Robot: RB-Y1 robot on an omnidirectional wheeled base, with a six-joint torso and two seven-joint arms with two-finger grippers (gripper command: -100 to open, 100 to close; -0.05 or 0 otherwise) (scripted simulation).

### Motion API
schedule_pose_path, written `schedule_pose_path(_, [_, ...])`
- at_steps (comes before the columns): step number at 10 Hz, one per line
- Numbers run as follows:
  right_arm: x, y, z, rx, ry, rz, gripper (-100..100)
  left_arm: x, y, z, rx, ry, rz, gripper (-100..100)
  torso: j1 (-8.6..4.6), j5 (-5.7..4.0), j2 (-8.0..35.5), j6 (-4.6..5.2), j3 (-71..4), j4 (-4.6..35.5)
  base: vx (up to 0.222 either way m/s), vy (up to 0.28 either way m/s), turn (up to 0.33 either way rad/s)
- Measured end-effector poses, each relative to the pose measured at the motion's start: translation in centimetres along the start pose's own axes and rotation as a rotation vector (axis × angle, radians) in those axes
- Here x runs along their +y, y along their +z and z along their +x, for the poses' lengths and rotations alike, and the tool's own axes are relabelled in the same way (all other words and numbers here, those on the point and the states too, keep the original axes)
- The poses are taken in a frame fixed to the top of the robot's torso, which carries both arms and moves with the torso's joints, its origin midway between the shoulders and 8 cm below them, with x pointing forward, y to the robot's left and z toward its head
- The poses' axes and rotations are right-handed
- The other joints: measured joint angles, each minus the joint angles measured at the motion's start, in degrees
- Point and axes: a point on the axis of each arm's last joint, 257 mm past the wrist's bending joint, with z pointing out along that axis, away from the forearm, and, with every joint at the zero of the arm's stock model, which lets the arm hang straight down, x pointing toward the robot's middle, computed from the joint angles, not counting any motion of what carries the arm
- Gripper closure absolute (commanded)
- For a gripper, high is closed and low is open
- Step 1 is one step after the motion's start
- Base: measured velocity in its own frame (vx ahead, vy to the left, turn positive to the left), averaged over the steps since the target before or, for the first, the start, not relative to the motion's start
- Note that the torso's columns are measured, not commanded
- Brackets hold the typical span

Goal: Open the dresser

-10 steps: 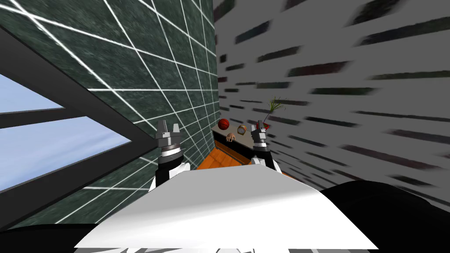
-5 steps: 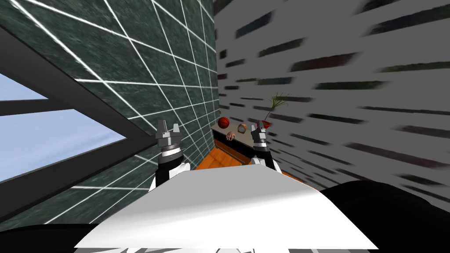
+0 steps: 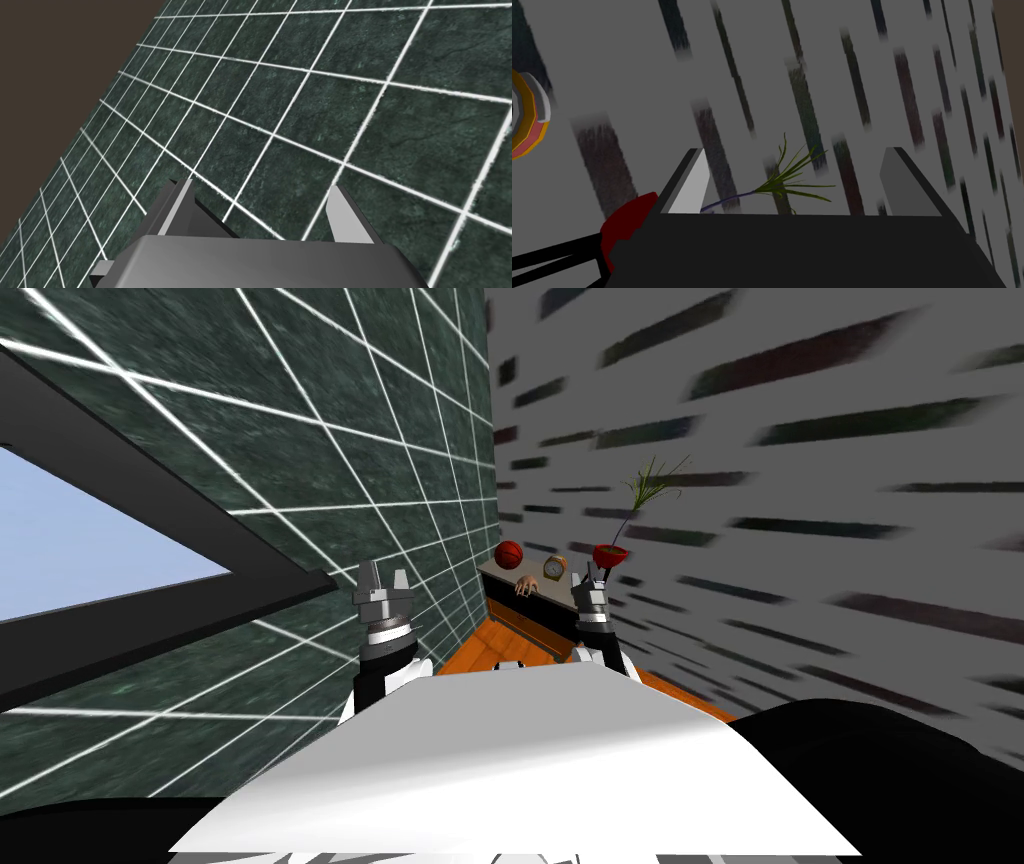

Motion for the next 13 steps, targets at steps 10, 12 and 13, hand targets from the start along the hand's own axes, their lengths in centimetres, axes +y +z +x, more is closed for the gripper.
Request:
schedule_pose_path(10, [-11.5,-4.5,2.8,0.296,-0.442,0.285,-100,0.0,0.0,0.0,0.000,0.000,-0.001,0,0.01,0.00,2.64,-0.02,-5.39,2.68,0.036,0.000,0.128])
schedule_pose_path(12, [-13.4,-6.1,2.7,0.349,-0.539,0.335,-100,0.0,0.0,0.0,0.000,0.000,-0.001,0,-0.01,0.00,2.69,0.00,-5.37,2.69,0.036,-0.007,0.106])
schedule_pose_path(13, [-14.2,-6.4,2.5,0.367,-0.576,0.350,-100,0.0,0.0,0.0,0.000,0.000,-0.001,0,-0.02,0.00,2.70,0.01,-5.36,2.70,0.039,-0.006,0.150])
